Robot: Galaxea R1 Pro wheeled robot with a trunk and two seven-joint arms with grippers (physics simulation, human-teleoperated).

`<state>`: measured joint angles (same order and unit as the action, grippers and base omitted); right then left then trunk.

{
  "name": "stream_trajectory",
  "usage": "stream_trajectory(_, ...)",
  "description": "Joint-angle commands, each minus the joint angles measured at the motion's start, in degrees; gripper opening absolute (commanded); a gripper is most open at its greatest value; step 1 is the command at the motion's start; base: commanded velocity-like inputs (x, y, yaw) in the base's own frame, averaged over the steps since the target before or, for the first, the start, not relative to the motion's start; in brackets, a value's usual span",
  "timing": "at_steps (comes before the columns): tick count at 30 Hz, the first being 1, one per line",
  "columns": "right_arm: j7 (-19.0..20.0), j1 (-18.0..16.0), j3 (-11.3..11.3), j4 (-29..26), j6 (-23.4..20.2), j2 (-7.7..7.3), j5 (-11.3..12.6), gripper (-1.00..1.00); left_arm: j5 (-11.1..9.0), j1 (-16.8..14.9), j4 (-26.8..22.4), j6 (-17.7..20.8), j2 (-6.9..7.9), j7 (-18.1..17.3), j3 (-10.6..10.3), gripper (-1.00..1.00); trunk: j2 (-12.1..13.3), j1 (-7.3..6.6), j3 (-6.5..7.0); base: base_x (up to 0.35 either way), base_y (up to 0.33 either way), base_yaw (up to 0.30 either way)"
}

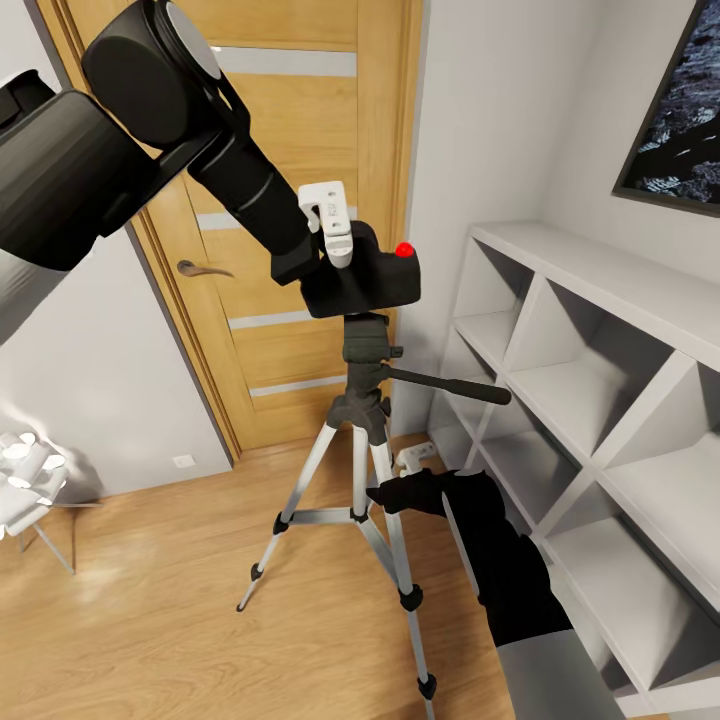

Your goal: Attach the digital camera to the camera tripod in the bedroom.

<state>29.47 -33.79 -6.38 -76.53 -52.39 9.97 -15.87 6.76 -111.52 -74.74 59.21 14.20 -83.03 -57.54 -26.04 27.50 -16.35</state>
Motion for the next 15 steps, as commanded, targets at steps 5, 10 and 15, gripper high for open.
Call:
stream_trajectory(5,0.41,-0.04,0.14,4.02,0.71,0.03,-5.3,-1.0,0.57,-0.1,-0.19,0.47,0.04,-0.71,0.09,-1.0,-0.08,0.04,-0.11,0.0,0.0,0.0)
stream_trajectory(10,0.41,-0.04,0.11,4.02,0.71,0.03,-5.37,-1.0,0.48,-0.1,-0.34,0.47,0.14,-0.76,0.12,-1.0,-0.08,0.04,-0.11,0.0,0.0,0.0)
stream_trajectory(15,0.41,-0.04,0.08,4.03,0.71,0.03,-5.36,-1.0,0.46,-0.1,-0.39,0.47,0.18,-0.8,-0.2,-1.0,-0.08,0.04,-0.11,0.0,0.0,0.0)
